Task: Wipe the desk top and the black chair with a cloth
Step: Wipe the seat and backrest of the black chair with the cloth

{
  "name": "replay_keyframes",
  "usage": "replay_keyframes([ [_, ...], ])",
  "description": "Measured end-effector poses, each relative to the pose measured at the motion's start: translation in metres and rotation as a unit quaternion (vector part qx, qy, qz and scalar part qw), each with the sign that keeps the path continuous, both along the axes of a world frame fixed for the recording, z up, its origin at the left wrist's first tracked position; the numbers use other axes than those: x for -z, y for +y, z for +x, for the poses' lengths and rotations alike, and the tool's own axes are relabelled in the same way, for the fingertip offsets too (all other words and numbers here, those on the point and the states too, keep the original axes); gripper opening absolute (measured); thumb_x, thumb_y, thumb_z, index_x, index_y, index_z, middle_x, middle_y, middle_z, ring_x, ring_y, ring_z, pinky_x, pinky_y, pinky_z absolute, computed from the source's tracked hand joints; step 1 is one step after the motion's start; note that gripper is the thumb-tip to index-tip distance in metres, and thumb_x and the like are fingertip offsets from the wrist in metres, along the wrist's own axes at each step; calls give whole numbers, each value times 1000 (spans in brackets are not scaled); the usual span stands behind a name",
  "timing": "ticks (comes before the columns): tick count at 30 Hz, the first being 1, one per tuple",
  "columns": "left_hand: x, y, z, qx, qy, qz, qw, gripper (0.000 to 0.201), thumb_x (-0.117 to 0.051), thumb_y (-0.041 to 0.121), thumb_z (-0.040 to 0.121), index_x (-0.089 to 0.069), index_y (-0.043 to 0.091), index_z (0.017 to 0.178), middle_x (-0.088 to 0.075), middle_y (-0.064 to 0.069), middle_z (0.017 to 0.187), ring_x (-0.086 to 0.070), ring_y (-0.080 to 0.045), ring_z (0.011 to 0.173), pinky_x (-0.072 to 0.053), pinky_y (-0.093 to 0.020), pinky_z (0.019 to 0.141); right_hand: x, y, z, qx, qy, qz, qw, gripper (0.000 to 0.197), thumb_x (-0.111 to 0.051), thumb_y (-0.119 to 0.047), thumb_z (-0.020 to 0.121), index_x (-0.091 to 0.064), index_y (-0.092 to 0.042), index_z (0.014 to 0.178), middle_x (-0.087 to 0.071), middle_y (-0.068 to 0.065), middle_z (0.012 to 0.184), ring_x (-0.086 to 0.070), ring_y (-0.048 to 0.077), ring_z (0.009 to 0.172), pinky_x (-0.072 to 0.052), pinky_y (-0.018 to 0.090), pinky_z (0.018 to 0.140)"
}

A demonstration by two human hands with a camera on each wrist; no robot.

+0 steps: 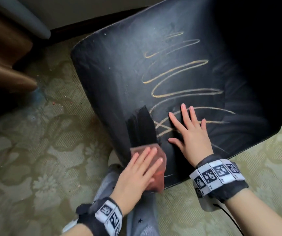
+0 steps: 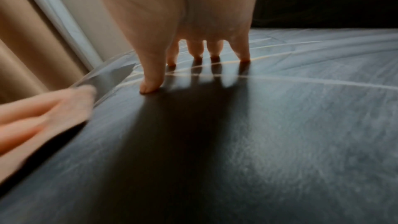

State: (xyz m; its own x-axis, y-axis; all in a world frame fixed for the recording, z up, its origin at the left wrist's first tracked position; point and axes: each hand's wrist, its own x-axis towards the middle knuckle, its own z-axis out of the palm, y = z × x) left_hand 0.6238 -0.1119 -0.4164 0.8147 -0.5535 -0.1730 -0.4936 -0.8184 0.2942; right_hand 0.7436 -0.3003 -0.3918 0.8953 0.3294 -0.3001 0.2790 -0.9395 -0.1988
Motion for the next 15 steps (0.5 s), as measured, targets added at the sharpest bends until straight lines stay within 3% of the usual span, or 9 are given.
replay_keyframes([
  [3,-1,3,-15,28,17,0,999,61,-38,34,88,-28,16,144,-25,-10,151,-16,-27,141,-10,-39,115,1,-2,0,-3,-6,-1,1000,83,-83,-33,63,-48,-19,136,-36,21,146,-35,45,132,-37,71,88],
  [6,2,14,12,46,-5,8,999,64,-37,42,88,-27,16,145,-25,-5,154,-25,-23,140,-11,-37,115,4,-4,-1,-8,-19,4,1000,83,-81,-35,65,-43,-20,138,-35,20,147,-34,44,133,-38,70,88],
  [12,-1,15,76,-194,-7,3,981,60,-33,39,93,-23,11,146,-20,-10,154,-17,-26,142,-15,-42,114,4,0,-1,-7,-33,0,999,82,-82,-36,65,-47,-18,137,-37,21,146,-37,44,132,-40,69,87],
  [15,-4,-1,38,-191,4,-10,981,63,-34,36,91,-20,12,148,-18,-14,156,-12,-28,144,-13,-44,115,3,2,-1,-1,-29,-1,1000,82,-82,-35,64,-48,-18,137,-37,21,145,-37,44,131,-40,69,86],
])
